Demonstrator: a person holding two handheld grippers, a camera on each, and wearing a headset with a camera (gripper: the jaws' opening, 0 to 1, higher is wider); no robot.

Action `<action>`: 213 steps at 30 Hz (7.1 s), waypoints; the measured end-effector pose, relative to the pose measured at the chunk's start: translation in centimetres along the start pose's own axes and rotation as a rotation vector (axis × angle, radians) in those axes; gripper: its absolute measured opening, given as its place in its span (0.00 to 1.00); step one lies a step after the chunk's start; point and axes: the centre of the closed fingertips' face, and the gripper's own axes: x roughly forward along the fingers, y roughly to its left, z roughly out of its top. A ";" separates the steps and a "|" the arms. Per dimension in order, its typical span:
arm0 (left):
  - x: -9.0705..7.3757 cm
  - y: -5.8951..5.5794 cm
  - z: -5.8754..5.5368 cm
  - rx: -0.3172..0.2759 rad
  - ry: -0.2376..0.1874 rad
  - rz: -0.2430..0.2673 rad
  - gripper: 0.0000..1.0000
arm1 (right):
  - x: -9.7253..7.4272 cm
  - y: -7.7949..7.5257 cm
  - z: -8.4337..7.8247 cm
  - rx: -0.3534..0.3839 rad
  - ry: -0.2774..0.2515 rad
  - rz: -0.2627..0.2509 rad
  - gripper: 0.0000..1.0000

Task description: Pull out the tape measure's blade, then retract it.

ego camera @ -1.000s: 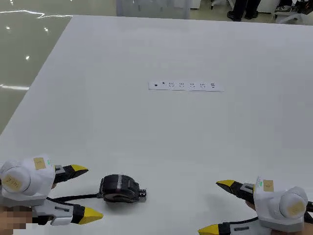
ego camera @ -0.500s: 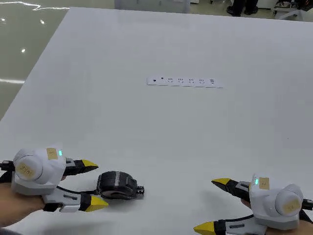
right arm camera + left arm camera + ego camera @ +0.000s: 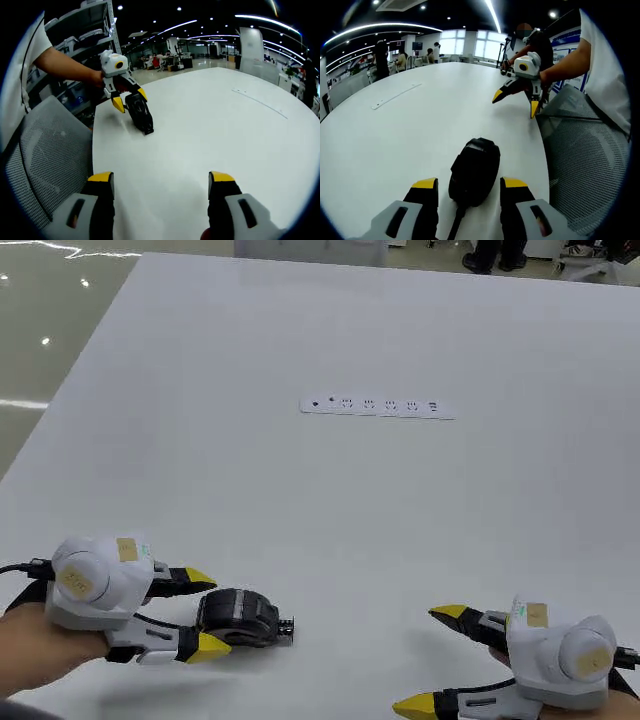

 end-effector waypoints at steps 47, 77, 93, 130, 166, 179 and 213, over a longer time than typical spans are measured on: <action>0.5 0.1 -0.4 0.049 0.026 -0.008 0.31 | 0.6 0.0 0.5 -0.005 -0.019 0.011 0.75; 0.6 0.0 -0.5 0.067 0.052 -0.013 0.31 | 7.3 0.8 3.3 -0.094 -0.040 0.134 0.59; 0.6 0.0 -0.5 0.066 0.058 -0.012 0.31 | 10.3 2.7 4.6 -0.125 -0.070 0.199 0.50; 0.6 0.1 -0.3 0.065 0.056 -0.011 0.31 | 13.8 3.5 5.2 -0.204 -0.091 0.278 0.21; 0.6 0.0 -0.4 0.088 0.071 -0.016 0.29 | 14.0 3.5 5.3 -0.309 -0.098 0.289 0.12; 0.7 -0.1 -0.4 0.115 0.075 -0.020 0.28 | 13.4 3.0 4.7 -0.314 -0.082 0.281 0.11; 0.8 0.0 -0.5 0.107 0.075 -0.020 0.28 | 7.6 -0.7 1.1 -0.312 -0.008 0.215 0.11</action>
